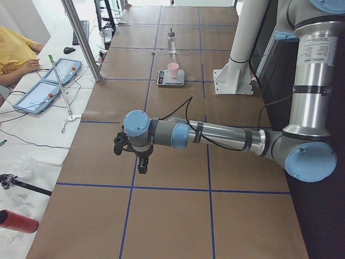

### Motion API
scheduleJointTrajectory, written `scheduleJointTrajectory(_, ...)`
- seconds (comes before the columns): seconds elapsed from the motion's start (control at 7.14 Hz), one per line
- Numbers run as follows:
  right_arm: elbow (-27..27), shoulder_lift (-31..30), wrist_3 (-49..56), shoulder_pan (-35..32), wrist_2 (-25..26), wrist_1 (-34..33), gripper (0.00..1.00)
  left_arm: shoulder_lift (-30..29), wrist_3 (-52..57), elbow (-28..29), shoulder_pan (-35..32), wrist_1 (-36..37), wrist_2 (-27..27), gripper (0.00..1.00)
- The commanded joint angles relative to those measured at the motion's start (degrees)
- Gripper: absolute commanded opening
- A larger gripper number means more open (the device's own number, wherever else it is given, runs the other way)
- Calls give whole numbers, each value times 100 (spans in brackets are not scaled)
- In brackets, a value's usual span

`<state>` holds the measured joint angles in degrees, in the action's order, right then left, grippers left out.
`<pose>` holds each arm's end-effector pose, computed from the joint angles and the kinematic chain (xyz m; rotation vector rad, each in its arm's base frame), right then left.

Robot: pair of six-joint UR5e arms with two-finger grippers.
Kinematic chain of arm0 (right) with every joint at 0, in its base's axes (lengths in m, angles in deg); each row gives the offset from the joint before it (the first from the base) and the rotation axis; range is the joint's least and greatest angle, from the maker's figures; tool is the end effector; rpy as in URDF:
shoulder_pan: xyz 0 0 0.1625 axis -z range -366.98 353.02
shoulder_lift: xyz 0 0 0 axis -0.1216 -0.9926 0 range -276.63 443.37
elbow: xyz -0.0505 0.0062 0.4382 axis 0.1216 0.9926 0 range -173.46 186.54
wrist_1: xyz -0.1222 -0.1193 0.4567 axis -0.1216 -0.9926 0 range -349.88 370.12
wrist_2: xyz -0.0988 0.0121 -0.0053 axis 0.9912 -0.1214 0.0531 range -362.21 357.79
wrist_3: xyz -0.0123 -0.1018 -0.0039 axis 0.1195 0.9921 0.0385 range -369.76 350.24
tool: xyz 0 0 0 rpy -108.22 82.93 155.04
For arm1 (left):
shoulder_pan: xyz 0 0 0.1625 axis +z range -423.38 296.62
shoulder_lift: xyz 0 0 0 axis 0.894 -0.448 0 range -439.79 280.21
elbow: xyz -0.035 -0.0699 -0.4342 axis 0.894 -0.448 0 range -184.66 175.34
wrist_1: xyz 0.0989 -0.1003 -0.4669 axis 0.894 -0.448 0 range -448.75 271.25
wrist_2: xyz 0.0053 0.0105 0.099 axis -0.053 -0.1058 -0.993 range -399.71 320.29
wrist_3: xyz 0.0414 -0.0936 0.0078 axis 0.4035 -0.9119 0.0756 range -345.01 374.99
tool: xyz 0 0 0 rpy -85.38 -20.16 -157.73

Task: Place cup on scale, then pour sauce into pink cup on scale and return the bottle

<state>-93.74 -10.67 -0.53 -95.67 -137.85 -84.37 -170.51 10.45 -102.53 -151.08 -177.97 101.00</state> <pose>0.0475 -0.5382 0.6203 0.0840 -0.7939 -0.1863 -0.0307 -0.5787 0.5845 0.0743 0.8897 0.0240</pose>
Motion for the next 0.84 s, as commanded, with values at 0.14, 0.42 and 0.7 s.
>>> scheduleJointTrajectory(0.14, -27, -9, -1, 0, -15, -8, 100, 186, -3, -259, 7, -17, -9, 100)
scheduleJointTrajectory(0.42, -27, -43, -1, 0, -24, -17, 100, 222, 23, 21, -1, -35, -26, 100)
scheduleJointTrajectory(0.7, -1, 17, -9, 174, 46, -35, 100, 458, 32, -109, -62, -26, -18, 100)
